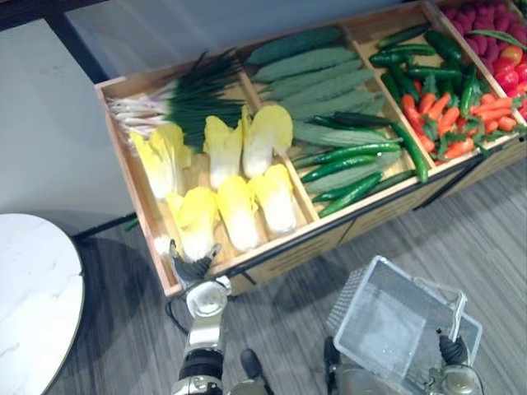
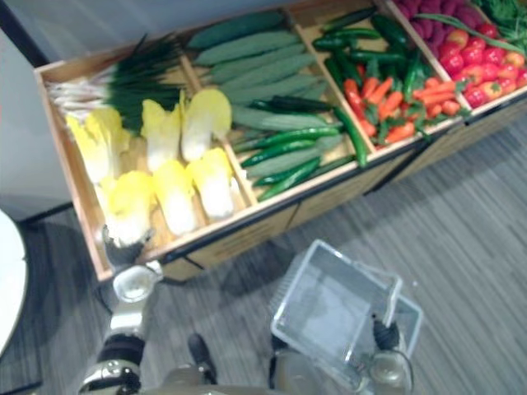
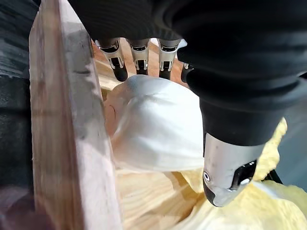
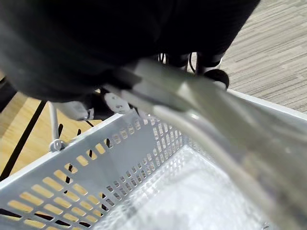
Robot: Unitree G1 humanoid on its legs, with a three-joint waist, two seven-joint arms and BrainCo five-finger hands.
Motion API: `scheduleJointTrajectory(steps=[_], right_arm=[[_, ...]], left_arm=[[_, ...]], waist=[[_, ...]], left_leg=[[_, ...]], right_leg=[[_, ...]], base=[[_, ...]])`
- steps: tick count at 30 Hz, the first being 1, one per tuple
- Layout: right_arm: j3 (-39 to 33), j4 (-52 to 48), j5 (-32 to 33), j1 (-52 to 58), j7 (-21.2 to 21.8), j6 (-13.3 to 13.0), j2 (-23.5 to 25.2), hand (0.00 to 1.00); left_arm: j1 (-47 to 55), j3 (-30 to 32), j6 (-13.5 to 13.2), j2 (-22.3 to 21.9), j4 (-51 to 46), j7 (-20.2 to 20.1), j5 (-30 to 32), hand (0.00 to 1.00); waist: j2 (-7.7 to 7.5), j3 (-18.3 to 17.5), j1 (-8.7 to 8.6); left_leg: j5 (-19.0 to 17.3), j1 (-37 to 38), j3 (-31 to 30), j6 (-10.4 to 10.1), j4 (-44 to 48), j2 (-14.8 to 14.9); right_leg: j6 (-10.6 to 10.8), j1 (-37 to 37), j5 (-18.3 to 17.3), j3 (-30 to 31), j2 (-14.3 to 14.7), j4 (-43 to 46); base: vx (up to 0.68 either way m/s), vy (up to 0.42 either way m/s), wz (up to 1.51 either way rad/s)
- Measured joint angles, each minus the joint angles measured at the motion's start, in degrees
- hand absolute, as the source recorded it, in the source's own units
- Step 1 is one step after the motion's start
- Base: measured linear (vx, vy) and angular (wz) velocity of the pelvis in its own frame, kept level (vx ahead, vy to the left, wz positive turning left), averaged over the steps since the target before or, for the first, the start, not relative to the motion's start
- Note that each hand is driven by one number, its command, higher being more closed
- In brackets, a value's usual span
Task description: Pick vegetable in the basket
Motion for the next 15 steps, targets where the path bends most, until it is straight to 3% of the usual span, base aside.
scheduleJointTrajectory(steps=[11, 12, 15], right_arm=[[4.12, 0.96, -0.01, -2.09, -0.46, -1.06, -1.84, 1.00], [4.31, 1.72, -0.01, -2.74, -0.48, -1.44, -1.90, 1.00], [5.23, 2.54, 0.04, -3.52, -0.70, -1.65, -2.33, 1.00]], left_arm=[[-7.96, 5.24, 0.54, 1.68, 11.62, 7.23, 2.62, 0.00], [-8.62, 5.90, 0.54, 1.84, 12.43, 7.72, 2.61, 1.00], [-10.27, 6.06, 0.57, 3.11, 15.12, 8.46, 2.76, 1.00]], waist=[[0.40, 1.19, -0.26], [0.20, 1.39, -0.37], [0.16, 2.14, -0.69]], left_leg=[[0.12, -0.02, 2.07, -0.16, 0.00, 0.41], [0.13, -0.02, 2.36, -0.19, 0.00, 0.49], [0.24, -0.16, 2.61, -0.36, -0.01, 0.64]], right_leg=[[-0.38, -1.45, 0.28, 2.06, 1.12, 0.04], [-0.45, -1.71, 0.45, 2.53, 1.34, 0.03], [-0.41, -2.18, 0.57, 3.09, 1.56, -0.14]], base=[[0.05, -0.026, -0.11], [-0.01, -0.033, -0.15], [-0.02, -0.032, -0.10]])
